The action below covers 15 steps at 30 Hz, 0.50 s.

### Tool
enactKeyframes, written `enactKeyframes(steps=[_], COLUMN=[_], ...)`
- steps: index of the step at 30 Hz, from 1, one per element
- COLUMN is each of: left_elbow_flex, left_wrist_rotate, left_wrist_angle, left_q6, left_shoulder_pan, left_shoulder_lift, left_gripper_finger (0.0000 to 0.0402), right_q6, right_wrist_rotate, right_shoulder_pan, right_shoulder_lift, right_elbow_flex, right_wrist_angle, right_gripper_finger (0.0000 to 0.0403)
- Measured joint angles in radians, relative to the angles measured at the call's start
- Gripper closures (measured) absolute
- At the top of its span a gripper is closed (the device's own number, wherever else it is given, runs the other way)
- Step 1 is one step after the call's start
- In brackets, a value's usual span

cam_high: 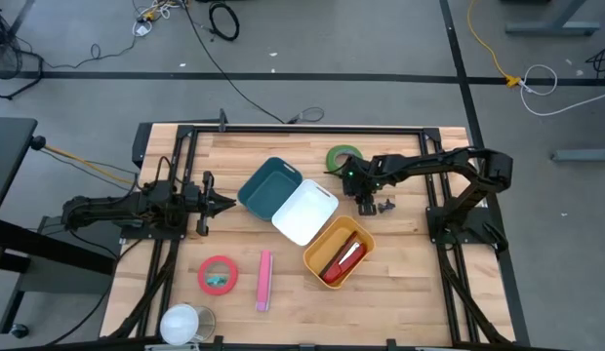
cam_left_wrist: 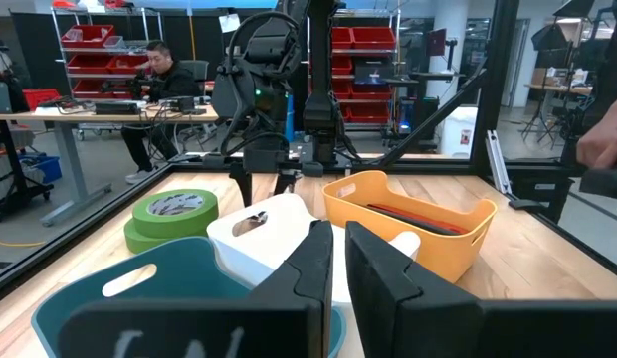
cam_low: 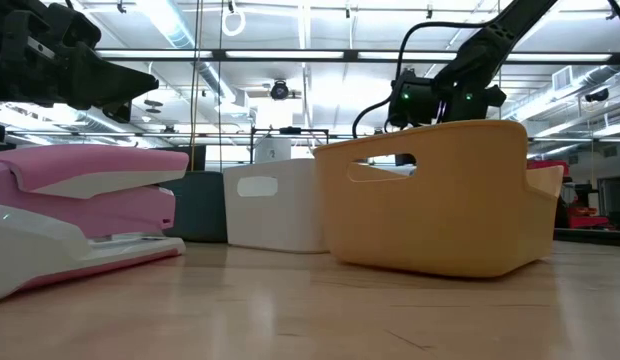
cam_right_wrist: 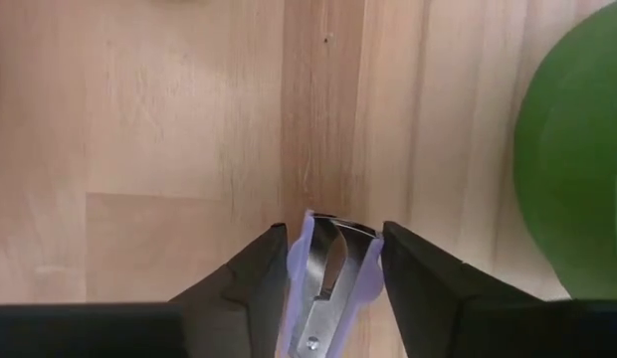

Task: Pick and place Stapler, Stapler remover, tape
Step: Put the purple staple remover into the white bin

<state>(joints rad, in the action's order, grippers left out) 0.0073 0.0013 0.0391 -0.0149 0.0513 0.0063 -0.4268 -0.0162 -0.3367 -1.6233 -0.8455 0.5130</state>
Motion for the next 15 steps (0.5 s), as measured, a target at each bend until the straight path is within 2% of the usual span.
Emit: enactKeyframes(steps=[8,15], left_elbow_flex=[0.0,0.0], left_wrist_rotate=[0.0,0.0], left_wrist_angle=[0.0,0.0], left_q6=[0.0,0.0], left_shoulder_pan=[0.0,0.0], left_shoulder_lift=[0.0,0.0], left_gripper_finger=[0.0365,0.0365], right_q6=[-0.001,0.0], right_wrist_rotate=[0.0,0.001], right_shoulder_pan=[0.0,0.006], right_shoulder_lift=[0.061,0.115], right_elbow_flex=[-0.029,-0.121], right_wrist_angle=[0.015,0.044], right_gripper_finger=[0.0255,0.0257])
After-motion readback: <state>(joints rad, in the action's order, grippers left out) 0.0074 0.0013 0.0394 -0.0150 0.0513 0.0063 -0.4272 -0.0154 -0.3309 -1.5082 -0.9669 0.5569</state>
